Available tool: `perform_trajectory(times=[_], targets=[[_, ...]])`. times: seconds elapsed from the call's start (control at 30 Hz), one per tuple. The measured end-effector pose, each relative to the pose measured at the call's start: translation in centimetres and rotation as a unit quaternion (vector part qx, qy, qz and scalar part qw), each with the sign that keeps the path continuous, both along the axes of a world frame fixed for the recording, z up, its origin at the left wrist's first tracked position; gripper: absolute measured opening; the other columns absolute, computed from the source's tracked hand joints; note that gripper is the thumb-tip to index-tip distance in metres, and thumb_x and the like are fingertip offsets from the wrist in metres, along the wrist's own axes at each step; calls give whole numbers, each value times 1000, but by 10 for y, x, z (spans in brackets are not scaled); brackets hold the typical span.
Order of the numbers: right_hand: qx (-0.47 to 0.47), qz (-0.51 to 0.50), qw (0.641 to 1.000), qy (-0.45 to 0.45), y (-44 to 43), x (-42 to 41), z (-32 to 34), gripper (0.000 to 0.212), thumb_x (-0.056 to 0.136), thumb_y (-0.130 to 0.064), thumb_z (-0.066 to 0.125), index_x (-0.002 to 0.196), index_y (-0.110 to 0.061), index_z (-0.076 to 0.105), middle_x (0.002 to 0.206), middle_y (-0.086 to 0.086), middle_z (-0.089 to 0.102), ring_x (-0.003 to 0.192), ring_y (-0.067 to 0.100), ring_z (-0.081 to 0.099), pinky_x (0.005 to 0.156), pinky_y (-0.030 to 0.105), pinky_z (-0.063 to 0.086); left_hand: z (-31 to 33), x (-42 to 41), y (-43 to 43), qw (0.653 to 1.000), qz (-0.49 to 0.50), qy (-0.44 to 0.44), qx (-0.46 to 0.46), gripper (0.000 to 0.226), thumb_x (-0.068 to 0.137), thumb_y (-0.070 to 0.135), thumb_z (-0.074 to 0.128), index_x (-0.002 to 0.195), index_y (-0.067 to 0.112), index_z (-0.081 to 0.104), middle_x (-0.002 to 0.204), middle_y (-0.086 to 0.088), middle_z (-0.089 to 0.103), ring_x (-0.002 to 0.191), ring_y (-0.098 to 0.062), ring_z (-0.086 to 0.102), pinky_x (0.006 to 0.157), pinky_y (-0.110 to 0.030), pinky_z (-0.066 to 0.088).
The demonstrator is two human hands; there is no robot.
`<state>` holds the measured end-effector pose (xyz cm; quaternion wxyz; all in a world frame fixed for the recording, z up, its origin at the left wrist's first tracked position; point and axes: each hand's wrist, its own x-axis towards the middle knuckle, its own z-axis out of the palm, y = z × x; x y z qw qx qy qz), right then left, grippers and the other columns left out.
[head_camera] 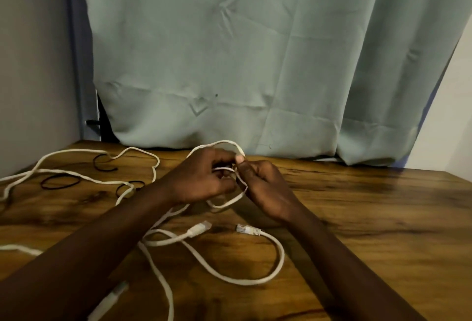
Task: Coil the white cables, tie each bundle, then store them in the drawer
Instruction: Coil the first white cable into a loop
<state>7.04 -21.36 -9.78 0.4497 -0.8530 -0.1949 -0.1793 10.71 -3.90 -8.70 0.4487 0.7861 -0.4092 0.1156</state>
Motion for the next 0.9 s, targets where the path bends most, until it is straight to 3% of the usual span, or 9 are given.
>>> perform_trajectory(times=[0.07, 0.13, 0.3, 0.37, 0.53, 0.6, 0.67, 0.77, 0.9], targets=[[34, 1, 999, 27, 0, -3, 3, 83, 96, -72, 34, 67, -1, 64, 48, -1, 50, 47, 9, 46, 52, 25, 34, -4, 2, -5, 991, 42, -107, 72, 6, 77, 31, 72, 80, 27, 70, 78, 2, 65, 75, -15, 63, 67, -38, 51], [65, -4, 996, 59, 0, -8, 7, 76, 95, -69, 29, 61, -10, 63, 42, -5, 45, 38, 6, 40, 44, 20, 31, -5, 2, -7, 985, 43, -141, 91, 6, 82, 25, 73, 76, 25, 70, 72, 10, 64, 69, -9, 62, 62, -31, 47], [190, -5, 972, 135, 3, -6, 13, 70, 103, -63, 31, 82, -3, 60, 44, -5, 35, 35, 8, 26, 43, 18, 21, -12, -1, -8, 998, 17, 46, -47, 10, 93, 12, 71, 98, 17, 79, 93, 0, 79, 93, -21, 74, 83, -37, 56], [218, 0, 965, 146, 3, -5, 15, 69, 107, -55, 33, 72, -3, 63, 43, -3, 38, 34, 8, 26, 42, 16, 22, -13, -4, -12, 992, 2, 73, -99, 9, 93, 5, 70, 99, 7, 76, 94, -8, 78, 94, -28, 74, 86, -38, 56], [277, 12, 941, 196, 0, -6, 15, 68, 106, -56, 35, 69, -7, 65, 56, 9, 39, 34, 7, 23, 37, 13, 22, -8, -9, -21, 989, -15, 114, -90, 18, 93, -5, 64, 84, 10, 70, 83, -11, 74, 81, -17, 70, 78, -27, 56], [292, 19, 932, 215, 0, -5, 14, 70, 104, -60, 32, 70, -8, 64, 59, 10, 40, 33, 7, 23, 35, 13, 21, -7, -9, -23, 987, 3, 135, -91, 13, 90, -10, 61, 88, -1, 69, 80, -14, 73, 71, -11, 69, 68, -22, 53], [287, 10, 933, 217, 2, -6, 15, 71, 105, -61, 29, 71, -8, 61, 58, 11, 43, 33, 7, 25, 35, 13, 21, -6, -10, -25, 986, 25, 138, -87, 9, 87, -2, 61, 89, -1, 70, 78, -11, 73, 66, -13, 69, 64, -26, 52], [224, -60, 958, 171, 2, -1, 11, 67, 106, -58, 31, 67, -12, 59, 52, 3, 53, 31, 5, 36, 41, 17, 27, -11, -6, -22, 996, 71, 60, -16, 14, 82, 28, 66, 85, 17, 74, 83, 0, 76, 82, -19, 72, 80, -45, 57], [215, -144, 957, 133, -10, 6, 5, 60, 106, -50, 43, 58, -16, 56, 36, -9, 45, 28, 1, 38, 51, 23, 26, -9, -8, -16, 989, 133, 57, 16, 26, 77, 33, 78, 100, 26, 71, 90, 6, 74, 82, -6, 70, 76, -36, 58]])
